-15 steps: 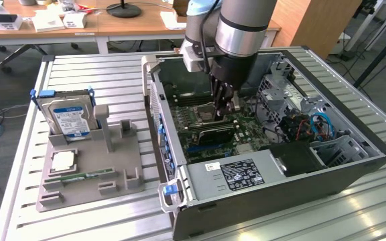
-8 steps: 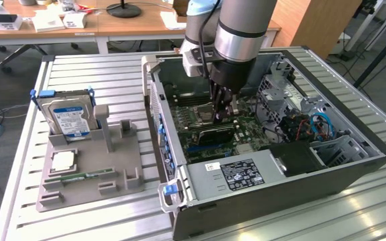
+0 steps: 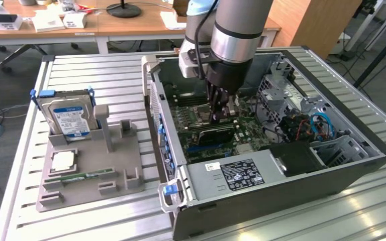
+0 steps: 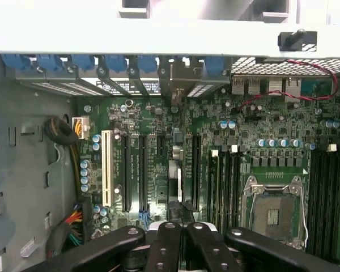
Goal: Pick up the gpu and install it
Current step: 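Press down on the gpu until it lock into place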
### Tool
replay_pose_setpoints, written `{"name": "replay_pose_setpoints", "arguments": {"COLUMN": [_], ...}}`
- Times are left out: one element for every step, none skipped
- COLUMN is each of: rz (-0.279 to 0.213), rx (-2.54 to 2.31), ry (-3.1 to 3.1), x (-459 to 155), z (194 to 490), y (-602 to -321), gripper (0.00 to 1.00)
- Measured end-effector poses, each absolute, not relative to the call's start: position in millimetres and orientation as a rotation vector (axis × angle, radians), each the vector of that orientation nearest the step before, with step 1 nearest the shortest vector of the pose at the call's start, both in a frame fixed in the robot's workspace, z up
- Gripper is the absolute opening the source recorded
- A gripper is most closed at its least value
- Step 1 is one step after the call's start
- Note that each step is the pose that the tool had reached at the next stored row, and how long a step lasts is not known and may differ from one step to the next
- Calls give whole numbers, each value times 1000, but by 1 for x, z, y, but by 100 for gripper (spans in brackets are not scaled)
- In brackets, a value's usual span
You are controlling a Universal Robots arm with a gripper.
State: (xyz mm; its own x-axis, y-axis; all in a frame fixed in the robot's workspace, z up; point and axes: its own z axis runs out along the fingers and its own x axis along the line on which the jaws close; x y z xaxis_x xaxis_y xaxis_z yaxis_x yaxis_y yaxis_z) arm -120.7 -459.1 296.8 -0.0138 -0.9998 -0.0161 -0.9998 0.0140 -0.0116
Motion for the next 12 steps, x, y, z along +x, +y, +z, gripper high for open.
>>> {"name": "replay_pose_setpoints", "arguments": {"rz": [5,5,5,5,5,5,5,5,5,5,5,5], "rx": [-2192,-2192,-2192,-2192,-2192,-2192,-2192,-2192,-2192,-2192,-2192,-2192], "ry": [2223,2223,2223,2223,2223,2223,2223,2223,2223,2223,2223,2223], "x": [-121,-121,-121,-121,-121,-121,-121,-121,-121,-121,-121,-121], "z": [296,294,292,291,289,287,286,286,286,286,285,285], "y": [-459,-459,-459,-459,-459,-459,-459,-459,-459,-459,-459,-459], "gripper": [10,10,10,10,10,10,10,10,10,10,10,10]}}
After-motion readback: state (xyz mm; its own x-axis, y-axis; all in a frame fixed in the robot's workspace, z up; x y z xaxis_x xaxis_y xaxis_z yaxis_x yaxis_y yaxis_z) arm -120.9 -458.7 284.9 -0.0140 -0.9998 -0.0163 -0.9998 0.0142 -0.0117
